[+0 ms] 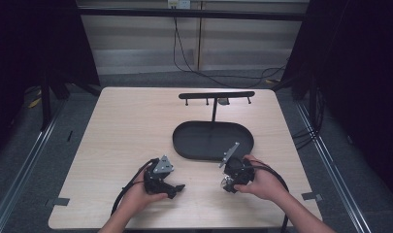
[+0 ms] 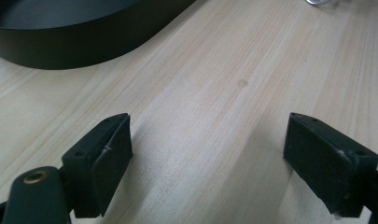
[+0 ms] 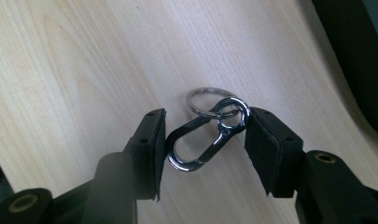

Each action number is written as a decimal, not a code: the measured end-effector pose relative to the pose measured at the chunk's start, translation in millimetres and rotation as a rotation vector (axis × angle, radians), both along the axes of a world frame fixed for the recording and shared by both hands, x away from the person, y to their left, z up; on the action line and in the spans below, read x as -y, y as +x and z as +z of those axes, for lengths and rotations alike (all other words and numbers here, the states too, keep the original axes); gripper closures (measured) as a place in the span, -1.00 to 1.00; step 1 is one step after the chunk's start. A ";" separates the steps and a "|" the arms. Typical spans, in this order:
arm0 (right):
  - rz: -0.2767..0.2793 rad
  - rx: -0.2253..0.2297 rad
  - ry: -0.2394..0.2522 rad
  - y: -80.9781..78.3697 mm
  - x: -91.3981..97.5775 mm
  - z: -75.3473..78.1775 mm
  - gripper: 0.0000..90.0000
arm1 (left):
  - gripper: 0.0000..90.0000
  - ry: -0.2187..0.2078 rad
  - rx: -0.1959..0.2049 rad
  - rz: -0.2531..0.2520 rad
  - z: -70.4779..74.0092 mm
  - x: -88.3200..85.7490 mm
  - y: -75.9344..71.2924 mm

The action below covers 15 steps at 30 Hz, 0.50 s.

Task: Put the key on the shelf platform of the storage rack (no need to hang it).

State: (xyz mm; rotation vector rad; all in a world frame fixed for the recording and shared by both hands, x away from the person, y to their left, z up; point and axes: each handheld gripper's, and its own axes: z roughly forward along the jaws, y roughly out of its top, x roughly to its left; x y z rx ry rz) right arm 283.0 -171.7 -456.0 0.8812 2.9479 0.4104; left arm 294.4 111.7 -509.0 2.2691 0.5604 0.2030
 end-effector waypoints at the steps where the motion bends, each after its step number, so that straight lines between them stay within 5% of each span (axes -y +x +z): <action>1: -0.001 -0.003 -0.005 0.4 0.0 0.9 0.09 | -0.67 0.000 0.000 0.000 0.0 0.0 0.0; 5: 0.007 -0.014 -0.014 3.2 0.4 6.9 0.13 | -0.67 0.004 0.001 -0.003 0.1 -0.2 0.2; 7: 0.017 -0.018 0.021 4.1 2.4 14.4 0.82 | -0.67 0.001 0.001 -0.001 0.1 -0.1 0.1; 8: -0.001 -0.019 0.061 5.4 4.1 19.6 0.93 | -0.67 0.005 0.002 -0.004 0.2 -0.3 0.2; 15: -0.006 -0.015 0.051 11.6 10.3 31.6 1.00 | -0.67 0.001 0.000 -0.002 0.0 -0.2 0.0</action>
